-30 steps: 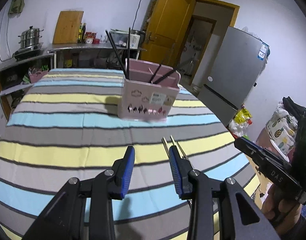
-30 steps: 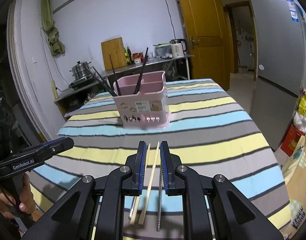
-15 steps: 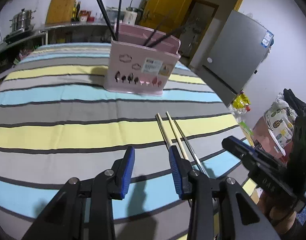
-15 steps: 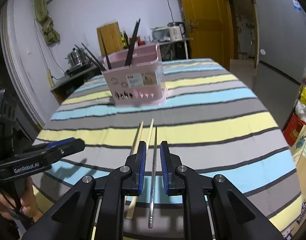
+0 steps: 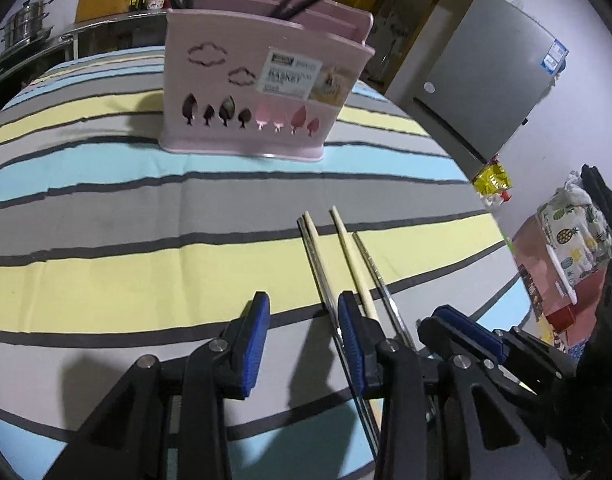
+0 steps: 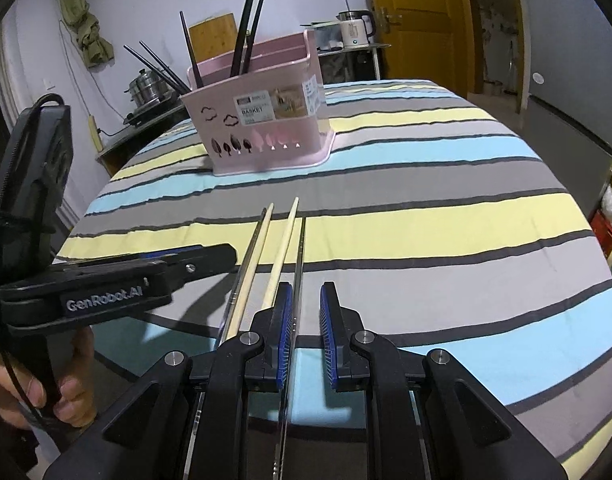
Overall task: Organize utensils
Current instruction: 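Close the left gripper on a silver metal chopstick while the right gripper grasps another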
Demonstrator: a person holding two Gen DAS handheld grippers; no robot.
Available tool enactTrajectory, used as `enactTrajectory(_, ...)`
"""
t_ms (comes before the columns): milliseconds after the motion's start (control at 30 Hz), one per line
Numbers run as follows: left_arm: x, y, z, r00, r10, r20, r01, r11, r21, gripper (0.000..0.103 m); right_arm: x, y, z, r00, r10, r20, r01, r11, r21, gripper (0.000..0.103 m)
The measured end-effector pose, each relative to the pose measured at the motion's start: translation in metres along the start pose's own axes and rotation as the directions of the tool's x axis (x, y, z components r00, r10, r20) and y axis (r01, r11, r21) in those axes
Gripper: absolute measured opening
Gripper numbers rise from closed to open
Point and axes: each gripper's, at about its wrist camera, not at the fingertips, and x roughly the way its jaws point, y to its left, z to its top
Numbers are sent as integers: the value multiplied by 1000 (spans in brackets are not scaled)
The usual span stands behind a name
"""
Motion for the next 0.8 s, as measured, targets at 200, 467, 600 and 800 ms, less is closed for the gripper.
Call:
enactTrajectory(200,1,-7,-2,999,50,17,-51,997,51,37,4,-2,-3,1000,4,-13,-4,1000,6,14)
enactTrajectory(467,4,-19,-4,992,126,31,-128,984,121,41,3,-3,-4,1000,8,-16,-8,1000,7,14)
enactTrajectory(600,1,-15,-6,991,134,22,-136,983,124,41,3,-7,-5,1000,-6,-19,7,1000,15,14)
enactTrajectory(800,-5,-7,-11,991,128,27,-131,985,116,40,1,-8,-5,1000,-2,-15,2,1000,24,14)
